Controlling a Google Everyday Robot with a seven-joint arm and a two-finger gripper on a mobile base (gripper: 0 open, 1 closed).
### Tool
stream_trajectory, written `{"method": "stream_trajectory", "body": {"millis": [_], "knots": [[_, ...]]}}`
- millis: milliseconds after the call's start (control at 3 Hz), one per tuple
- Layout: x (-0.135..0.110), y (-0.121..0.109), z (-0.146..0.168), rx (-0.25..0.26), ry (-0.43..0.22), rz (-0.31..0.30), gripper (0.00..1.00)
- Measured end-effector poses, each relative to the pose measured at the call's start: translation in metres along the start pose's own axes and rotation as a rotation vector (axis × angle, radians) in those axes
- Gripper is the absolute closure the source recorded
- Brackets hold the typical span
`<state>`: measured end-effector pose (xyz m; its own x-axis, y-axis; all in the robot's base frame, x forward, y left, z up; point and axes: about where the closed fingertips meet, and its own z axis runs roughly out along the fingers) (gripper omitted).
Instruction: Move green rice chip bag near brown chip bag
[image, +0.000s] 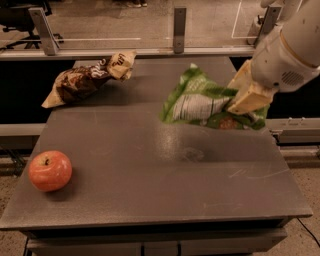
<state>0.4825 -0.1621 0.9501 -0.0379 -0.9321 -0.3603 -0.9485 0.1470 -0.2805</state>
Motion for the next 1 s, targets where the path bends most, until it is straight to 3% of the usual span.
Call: {"method": "stream_trajectory", "body": {"millis": [333,1000], "knots": [[-0.0179,-0.0226,-0.0349,0.087,-0.035,-0.021,1.00],[-0.0233,-0.0249,-0.0322,0.095,-0.052,-0.033,1.00]]}}
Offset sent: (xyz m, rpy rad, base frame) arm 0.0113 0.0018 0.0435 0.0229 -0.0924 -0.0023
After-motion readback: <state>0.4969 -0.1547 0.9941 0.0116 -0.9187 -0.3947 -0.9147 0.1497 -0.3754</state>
